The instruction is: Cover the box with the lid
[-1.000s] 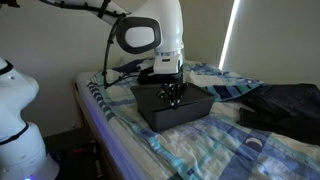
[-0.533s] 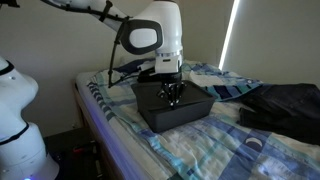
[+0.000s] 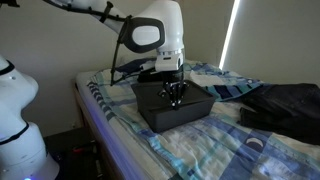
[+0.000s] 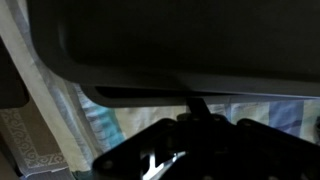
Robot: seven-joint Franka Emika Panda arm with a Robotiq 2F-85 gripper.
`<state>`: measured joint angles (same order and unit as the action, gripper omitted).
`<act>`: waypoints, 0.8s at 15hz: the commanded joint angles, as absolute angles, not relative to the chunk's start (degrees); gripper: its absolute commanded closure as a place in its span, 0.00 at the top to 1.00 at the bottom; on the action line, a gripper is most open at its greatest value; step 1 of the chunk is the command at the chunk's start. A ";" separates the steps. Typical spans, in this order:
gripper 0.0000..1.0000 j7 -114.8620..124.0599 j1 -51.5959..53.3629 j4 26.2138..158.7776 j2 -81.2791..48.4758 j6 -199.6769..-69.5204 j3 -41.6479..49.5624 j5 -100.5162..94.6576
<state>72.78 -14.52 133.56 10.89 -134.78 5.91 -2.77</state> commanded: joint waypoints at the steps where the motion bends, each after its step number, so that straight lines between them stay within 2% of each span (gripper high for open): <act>1: 0.03 72.63 -15.15 131.87 13.69 -132.46 8.01 -1.44; 5: 0.03 72.43 -15.93 129.81 16.18 -131.53 9.43 -1.23; 6: 0.28 72.71 -16.09 129.85 16.83 -131.92 9.49 -1.06; 7: 0.29 72.02 -15.89 129.59 17.35 -131.22 9.71 -0.11; 8: 0.09 72.45 -16.27 130.04 15.80 -133.38 9.22 -1.63; 10: 0.24 72.31 -16.37 129.95 16.75 -132.92 9.21 -0.99; 11: 0.29 72.30 -16.38 129.95 16.89 -132.86 9.20 -0.92; 12: 0.29 72.30 -16.38 129.95 16.89 -132.85 9.20 -0.90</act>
